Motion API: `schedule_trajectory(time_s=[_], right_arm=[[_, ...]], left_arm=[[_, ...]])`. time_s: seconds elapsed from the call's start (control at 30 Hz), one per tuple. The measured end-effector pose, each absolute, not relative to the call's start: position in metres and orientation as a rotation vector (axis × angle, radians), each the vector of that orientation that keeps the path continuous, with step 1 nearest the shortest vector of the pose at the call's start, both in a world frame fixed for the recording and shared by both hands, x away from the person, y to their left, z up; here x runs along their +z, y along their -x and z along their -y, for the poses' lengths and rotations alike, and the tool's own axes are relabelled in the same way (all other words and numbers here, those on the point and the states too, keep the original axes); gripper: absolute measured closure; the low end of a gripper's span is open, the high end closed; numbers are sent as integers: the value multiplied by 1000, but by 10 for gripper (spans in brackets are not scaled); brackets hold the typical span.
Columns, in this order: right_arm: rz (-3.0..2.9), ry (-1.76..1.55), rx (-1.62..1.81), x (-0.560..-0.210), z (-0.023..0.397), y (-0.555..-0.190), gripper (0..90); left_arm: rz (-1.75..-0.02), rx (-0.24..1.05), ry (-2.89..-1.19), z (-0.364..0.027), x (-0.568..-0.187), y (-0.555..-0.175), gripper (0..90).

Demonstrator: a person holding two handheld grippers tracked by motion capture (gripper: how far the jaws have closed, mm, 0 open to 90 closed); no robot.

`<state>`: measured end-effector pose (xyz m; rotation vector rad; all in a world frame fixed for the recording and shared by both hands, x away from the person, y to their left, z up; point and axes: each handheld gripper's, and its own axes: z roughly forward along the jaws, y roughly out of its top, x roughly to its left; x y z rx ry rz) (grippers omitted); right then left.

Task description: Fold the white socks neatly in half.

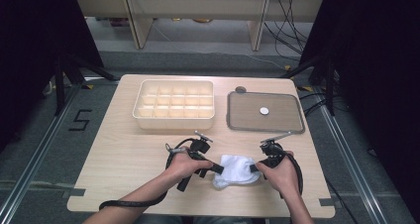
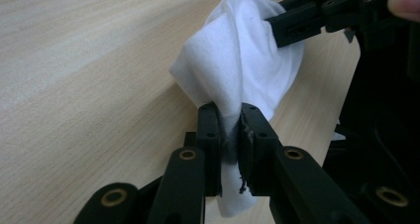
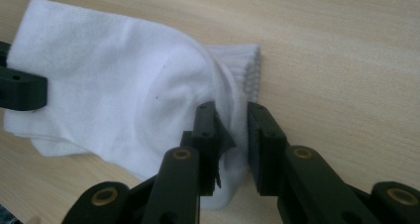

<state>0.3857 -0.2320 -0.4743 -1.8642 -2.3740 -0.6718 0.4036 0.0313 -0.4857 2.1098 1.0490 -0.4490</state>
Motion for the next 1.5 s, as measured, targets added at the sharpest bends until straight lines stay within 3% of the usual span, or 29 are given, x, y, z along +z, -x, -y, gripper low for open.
schedule_trajectory(time_s=[0.93,1.5], right_arm=[[2367,1876,-670,-474,225,-385,781],[2407,1851,-662,-472,209,-384,782]], left_arm=[[-1085,-472,-2042,-41,-471,-404,820],[-1075,-473,-2085,-44,-460,-411,841]])
